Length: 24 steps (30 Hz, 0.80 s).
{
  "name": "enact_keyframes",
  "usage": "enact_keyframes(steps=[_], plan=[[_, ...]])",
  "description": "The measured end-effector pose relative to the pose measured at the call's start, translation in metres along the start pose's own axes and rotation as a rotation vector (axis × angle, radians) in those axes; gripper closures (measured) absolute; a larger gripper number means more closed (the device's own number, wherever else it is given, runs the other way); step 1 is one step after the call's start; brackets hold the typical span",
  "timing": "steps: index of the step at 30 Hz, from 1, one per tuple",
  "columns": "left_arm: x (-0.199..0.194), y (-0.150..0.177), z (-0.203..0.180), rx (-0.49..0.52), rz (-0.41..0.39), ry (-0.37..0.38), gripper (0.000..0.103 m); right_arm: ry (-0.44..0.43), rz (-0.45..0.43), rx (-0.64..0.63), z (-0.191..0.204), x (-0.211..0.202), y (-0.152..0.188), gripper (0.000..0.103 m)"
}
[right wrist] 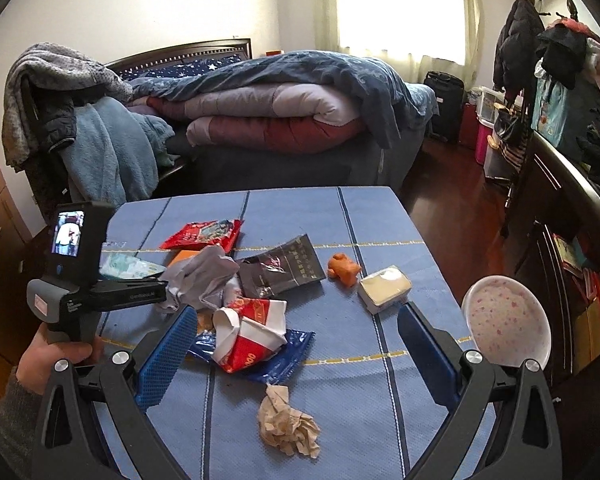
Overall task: Collect trash
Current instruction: 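Lower the left tool and grasp the white wet-wipe pack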
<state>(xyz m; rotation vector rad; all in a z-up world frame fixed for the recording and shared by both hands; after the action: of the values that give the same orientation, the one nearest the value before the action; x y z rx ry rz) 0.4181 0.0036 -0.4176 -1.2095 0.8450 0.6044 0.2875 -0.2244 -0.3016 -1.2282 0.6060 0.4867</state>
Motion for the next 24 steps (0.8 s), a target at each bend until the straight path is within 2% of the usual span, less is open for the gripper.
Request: enact_keyframes(steps=[1, 2, 4, 7, 9, 10, 12, 15, 18, 24], plan=[[-0.001, -0.001, 0.0, -0.007, -0.007, 0.001, 0.005, 0.002, 0.003, 0.001, -0.001, 0.001, 0.0, 0.004], [-0.003, 0.0, 0.001, -0.015, -0.018, 0.003, 0.011, 0.003, 0.006, 0.002, -0.002, 0.001, 0.001, 0.004], [-0.005, -0.001, 0.004, -0.039, -0.039, 0.02, 0.013, 0.005, 0.01, 0.001, -0.003, 0.003, 0.002, 0.004], [-0.009, -0.003, 0.003, -0.045, -0.058, 0.037, 0.025, 0.018, 0.019, -0.006, -0.006, 0.009, 0.006, 0.004], [-0.013, -0.005, -0.001, -0.058, -0.08, 0.081, 0.045, 0.025, 0.038, -0.007, -0.008, 0.015, 0.012, 0.004], [-0.015, -0.006, -0.004, -0.059, -0.09, 0.103, 0.048, 0.025, 0.053, -0.006, -0.009, 0.018, 0.015, 0.004], [-0.019, -0.007, -0.008, -0.064, -0.106, 0.127, 0.063, 0.02, 0.08, -0.004, -0.009, 0.024, 0.021, 0.004], [-0.027, -0.009, -0.009, -0.078, -0.152, 0.149, 0.077, 0.022, 0.093, -0.007, -0.009, 0.028, 0.027, 0.004], [-0.041, -0.012, -0.007, -0.109, -0.211, 0.189, 0.085, 0.022, 0.096, -0.011, -0.008, 0.031, 0.028, 0.004], [-0.059, -0.015, -0.014, -0.128, -0.276, 0.265, 0.089, -0.003, 0.112, -0.01, -0.002, 0.037, 0.031, 0.004]])
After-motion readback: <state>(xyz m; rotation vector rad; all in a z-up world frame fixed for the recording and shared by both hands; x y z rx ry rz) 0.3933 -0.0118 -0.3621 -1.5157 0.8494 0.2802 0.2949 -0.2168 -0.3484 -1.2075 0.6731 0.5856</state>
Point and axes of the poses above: each gripper's, at about its wrist camera, not at the fingertips, and x roughly the way its jaws point, z to its left, y to its underside, the point moved 10 cm from there along x, roughly the way its jaws point, and after that the axes turned 13 degrees about x, right-handed, at the moved point
